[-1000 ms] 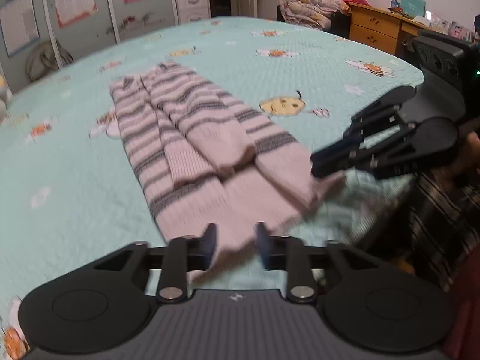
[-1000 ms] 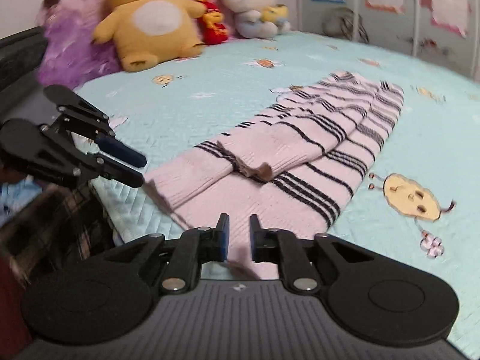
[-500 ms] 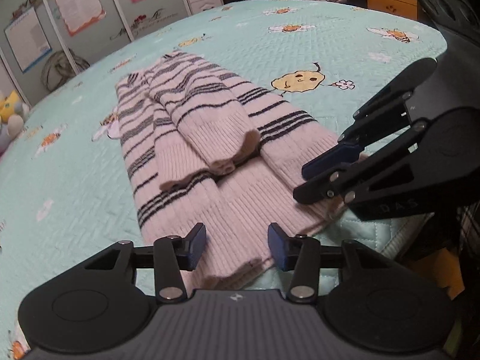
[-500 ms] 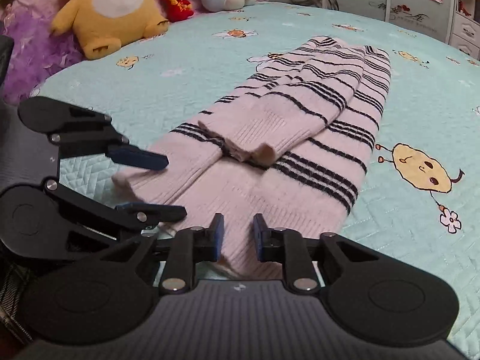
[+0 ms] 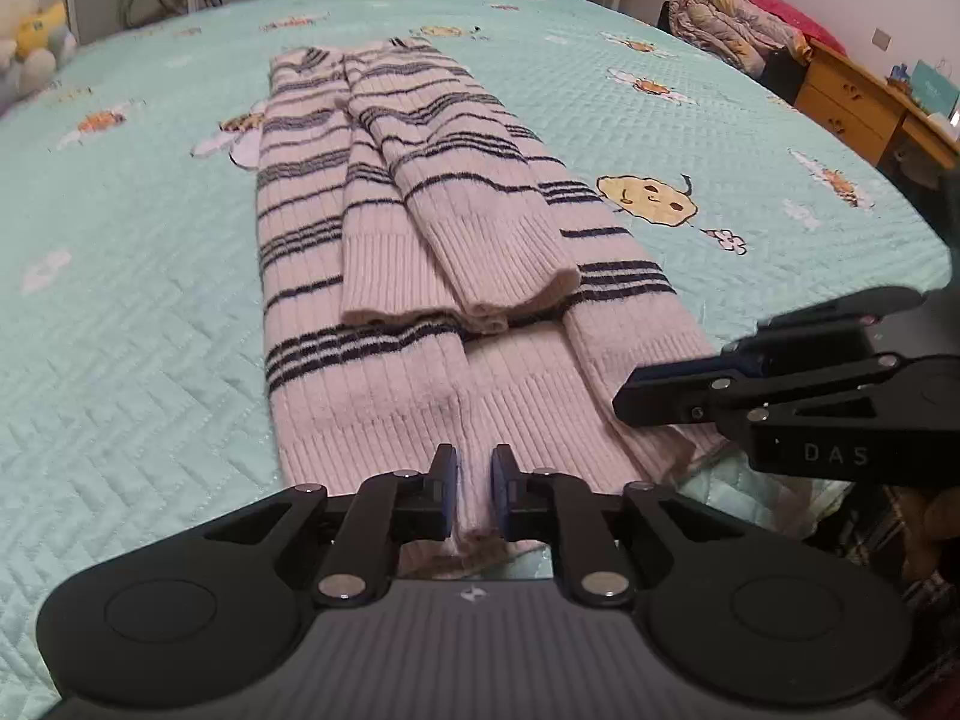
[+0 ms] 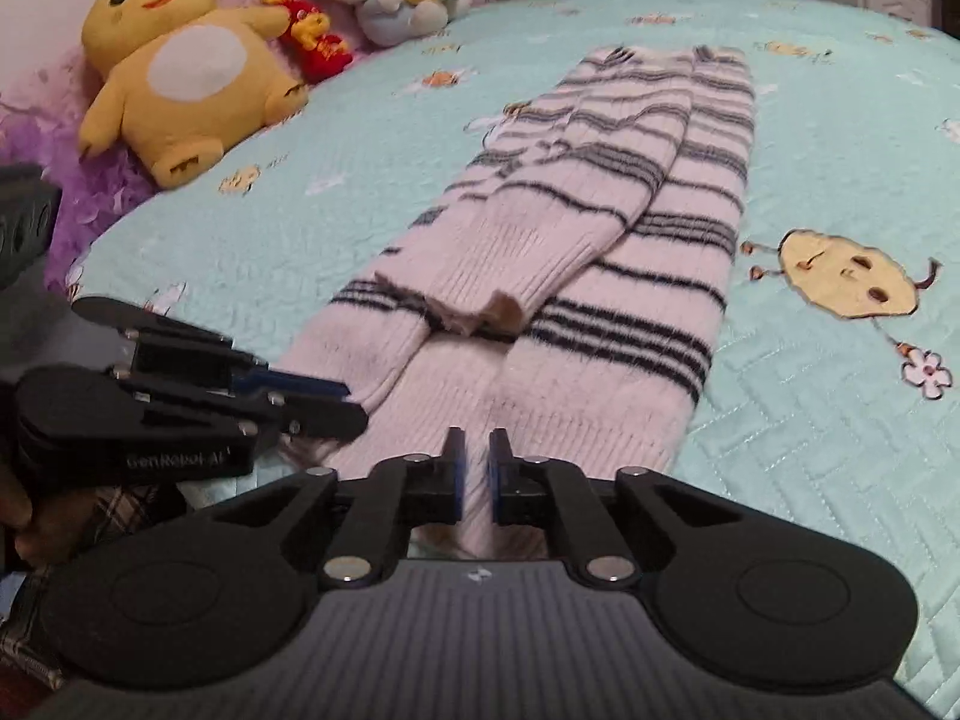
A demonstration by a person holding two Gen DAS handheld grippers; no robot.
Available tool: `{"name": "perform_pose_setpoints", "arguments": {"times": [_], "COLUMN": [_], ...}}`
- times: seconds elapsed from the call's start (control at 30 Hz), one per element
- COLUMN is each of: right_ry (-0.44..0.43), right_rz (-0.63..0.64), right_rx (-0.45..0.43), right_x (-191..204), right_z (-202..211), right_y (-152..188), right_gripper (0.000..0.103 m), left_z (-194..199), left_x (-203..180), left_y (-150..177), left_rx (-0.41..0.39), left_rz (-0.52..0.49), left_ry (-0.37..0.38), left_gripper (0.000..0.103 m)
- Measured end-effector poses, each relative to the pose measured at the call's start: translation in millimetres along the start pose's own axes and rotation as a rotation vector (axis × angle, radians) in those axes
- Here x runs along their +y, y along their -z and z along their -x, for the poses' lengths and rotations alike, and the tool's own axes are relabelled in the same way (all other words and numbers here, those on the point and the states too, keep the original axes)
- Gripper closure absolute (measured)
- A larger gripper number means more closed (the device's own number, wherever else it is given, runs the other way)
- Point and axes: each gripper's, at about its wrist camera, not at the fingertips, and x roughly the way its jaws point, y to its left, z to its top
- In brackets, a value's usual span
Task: Fold clothes
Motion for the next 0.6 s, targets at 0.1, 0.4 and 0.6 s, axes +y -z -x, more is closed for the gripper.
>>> {"name": "perform_pose_setpoints", "arguments": {"times": [0.1, 0.4, 0.6], "right_ry": [0.022, 0.035, -0.046], "right_rz": [0.072, 0.018, -0.088], "right_rx": [-0.004, 0.004, -0.013], "right_x": [10, -1, -8], "right_z": [-1, -7, 6], "right_y": [1, 1, -11], "right_gripper": [0.078, 0.1, 0.1], "left_z": [-1, -5, 14], "left_x": [-10, 4, 6], "left_y": [1, -3, -12], "left_rx": [-0.008, 0.008, -0.027], "left_rz": [-0.061, 0.02, 0.051], "left_ry": [-0.031, 0.014, 0.067], "left_gripper": [0.073, 0.093, 0.094]}}
